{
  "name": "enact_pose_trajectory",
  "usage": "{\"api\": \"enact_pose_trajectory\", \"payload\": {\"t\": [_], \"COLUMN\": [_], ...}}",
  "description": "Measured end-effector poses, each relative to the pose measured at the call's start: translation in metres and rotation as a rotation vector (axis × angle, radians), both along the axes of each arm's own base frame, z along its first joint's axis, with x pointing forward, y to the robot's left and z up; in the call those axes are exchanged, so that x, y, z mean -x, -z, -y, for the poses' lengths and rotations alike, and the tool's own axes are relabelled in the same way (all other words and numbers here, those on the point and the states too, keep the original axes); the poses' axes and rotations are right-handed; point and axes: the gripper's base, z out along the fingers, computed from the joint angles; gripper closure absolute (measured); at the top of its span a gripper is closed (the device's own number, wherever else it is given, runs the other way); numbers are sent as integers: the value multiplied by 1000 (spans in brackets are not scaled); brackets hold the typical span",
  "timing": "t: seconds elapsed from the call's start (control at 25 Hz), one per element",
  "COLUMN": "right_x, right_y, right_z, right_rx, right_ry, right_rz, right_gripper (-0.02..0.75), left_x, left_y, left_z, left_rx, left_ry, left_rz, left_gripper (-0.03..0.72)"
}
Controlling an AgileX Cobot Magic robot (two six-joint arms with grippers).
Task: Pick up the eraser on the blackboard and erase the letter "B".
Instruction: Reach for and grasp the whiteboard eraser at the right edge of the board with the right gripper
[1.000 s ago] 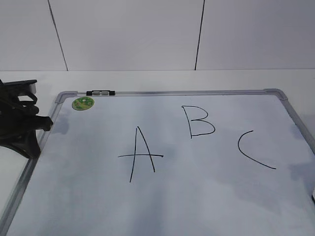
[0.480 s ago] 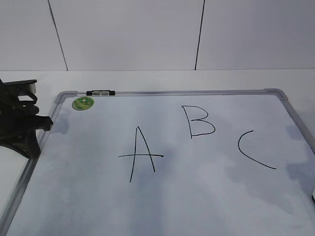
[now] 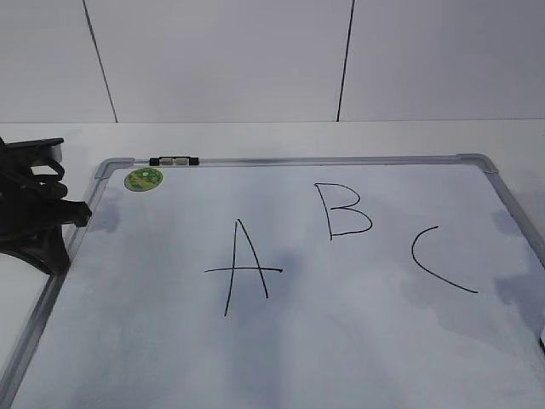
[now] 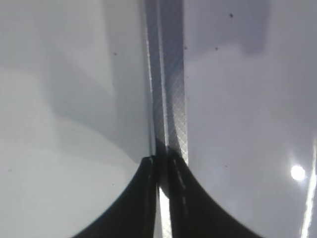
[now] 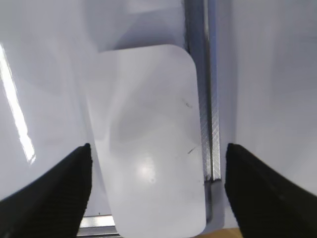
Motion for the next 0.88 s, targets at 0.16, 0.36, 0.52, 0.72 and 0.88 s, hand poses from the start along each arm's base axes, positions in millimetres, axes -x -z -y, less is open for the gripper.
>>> {"api": "enact_pose_trajectory", "payload": {"t": [0.16,0.36,0.52,0.72,0.88], "right_x": [-1,-1,5,11,10], "right_y": [0,0,9,22,26], "right_z": [0,0,-1,-2,-3], "right_rx": [2,1,-4,-14,-14], "right_ry": [-13,-33,-39,-38,-45], "right_rz": [10,14,-9,0,32], "right_gripper": [76,78,87,97,107], "left_x": [0,0,0,0,0], "left_y": [0,0,0,0,0], "left_z": [0,0,0,0,0], "left_rx": [0,0,0,0,-2], "left_ry": [0,0,0,0,1], "left_rz": [0,0,-2,-2,-1], "left_gripper": [663,663,663,663,663]}}
